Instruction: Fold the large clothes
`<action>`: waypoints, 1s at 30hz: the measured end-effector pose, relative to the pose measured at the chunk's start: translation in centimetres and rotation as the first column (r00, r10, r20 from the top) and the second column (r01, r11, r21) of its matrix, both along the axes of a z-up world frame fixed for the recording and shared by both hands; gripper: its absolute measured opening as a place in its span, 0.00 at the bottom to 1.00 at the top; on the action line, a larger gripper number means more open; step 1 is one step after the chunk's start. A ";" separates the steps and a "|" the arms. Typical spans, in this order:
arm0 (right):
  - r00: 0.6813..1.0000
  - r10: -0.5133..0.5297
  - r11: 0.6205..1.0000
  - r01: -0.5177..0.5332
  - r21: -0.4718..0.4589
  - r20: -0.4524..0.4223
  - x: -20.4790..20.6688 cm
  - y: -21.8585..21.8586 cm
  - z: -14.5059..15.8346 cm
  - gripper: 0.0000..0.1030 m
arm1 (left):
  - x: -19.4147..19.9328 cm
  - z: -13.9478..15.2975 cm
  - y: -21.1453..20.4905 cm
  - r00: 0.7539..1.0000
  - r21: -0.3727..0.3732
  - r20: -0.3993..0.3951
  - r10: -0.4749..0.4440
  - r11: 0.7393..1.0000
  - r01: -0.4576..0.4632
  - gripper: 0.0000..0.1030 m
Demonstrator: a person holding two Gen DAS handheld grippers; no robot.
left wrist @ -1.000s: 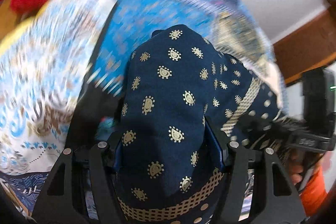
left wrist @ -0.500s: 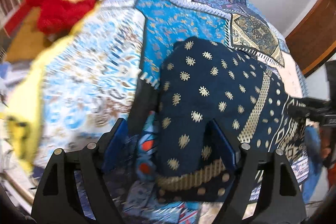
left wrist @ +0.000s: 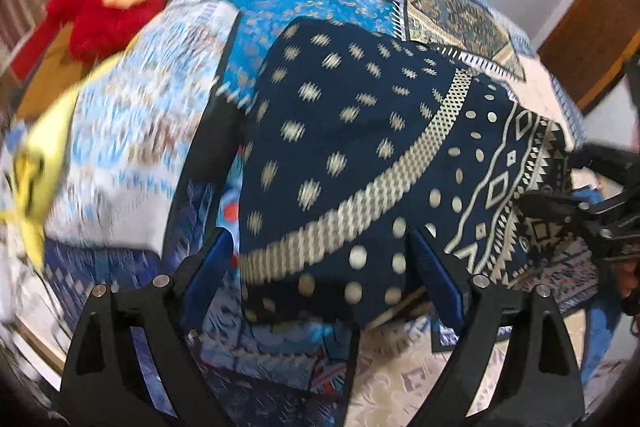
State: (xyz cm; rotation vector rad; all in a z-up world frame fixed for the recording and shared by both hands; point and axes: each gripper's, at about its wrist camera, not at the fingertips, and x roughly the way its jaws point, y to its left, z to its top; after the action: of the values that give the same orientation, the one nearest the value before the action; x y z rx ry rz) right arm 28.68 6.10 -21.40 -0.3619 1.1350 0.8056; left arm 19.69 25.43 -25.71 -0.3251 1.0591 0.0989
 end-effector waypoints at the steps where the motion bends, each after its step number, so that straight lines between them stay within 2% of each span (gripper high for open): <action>1: 1.000 -0.015 1.000 0.015 -0.010 -0.021 0.0 -1.0 -0.3 0.72 | -0.5 0.0 0.3 1.000 -0.009 -0.007 0.013 1.000 -0.013 0.87; 4: 0.998 -0.063 0.998 0.063 0.001 -0.028 0.0 -4.2 -0.2 0.72 | -2.3 0.7 1.0 0.998 0.034 -0.009 0.058 0.998 -0.058 0.87; 7: 0.993 -0.117 0.990 0.119 0.077 -0.032 -0.3 -7.2 1.9 0.72 | -3.8 2.7 1.2 0.995 0.071 0.011 0.095 0.993 -0.095 0.85; 9: 0.989 -0.148 0.976 0.149 0.160 -0.017 -1.1 -8.6 4.2 0.72 | -5.1 5.1 0.7 0.992 0.083 0.059 0.108 0.990 -0.113 0.85; 13: 0.983 -0.168 0.943 0.138 0.304 0.075 -3.8 -9.8 9.9 0.72 | -7.7 11.6 -1.4 0.967 0.144 0.232 0.102 0.980 -0.138 0.85; 17: 0.959 -0.180 0.903 0.072 0.423 0.221 -8.0 -10.5 16.0 0.72 | -10.7 18.8 -4.8 0.903 0.199 0.427 0.048 0.969 -0.146 0.85; 19: 0.943 -0.192 0.873 0.037 0.486 0.272 -10.1 -10.8 18.5 0.72 | -12.5 21.5 -6.5 0.862 0.235 0.507 0.019 0.959 -0.159 0.85; 21: 0.927 -0.222 0.838 0.023 0.546 0.302 -12.2 -11.4 20.3 0.72 | -14.4 23.8 -8.3 0.811 0.263 0.585 -0.008 0.948 -0.181 0.85; 23: 0.912 -0.247 0.810 0.009 0.586 0.327 -14.0 -12.1 21.6 0.72 | -16.1 25.1 -9.7 0.771 0.277 0.637 -0.027 0.941 -0.196 0.85; 25: 0.883 -0.288 0.789 -0.001 0.614 0.371 -16.2 -12.8 22.7 0.72 | -17.9 26.0 -11.2 0.733 0.288 0.679 -0.038 0.932 -0.219 0.85; 28: 0.844 -0.328 0.784 -0.008 0.621 0.424 -18.8 -13.5 23.6 0.72 | -19.5 26.6 -12.7 0.698 0.301 0.714 -0.046 0.921 -0.247 0.85; 30: 0.812 -0.344 0.798 -0.012 0.603 0.471 -20.3 -13.6 23.8 0.72 | -20.2 26.7 -13.4 0.684 0.302 0.729 -0.036 0.913 -0.273 0.88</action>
State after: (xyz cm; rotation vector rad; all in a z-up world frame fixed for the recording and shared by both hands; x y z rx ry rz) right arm 8.43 -7.53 2.40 0.0401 0.3130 0.7683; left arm -0.54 12.03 0.96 -0.0450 0.1969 0.2754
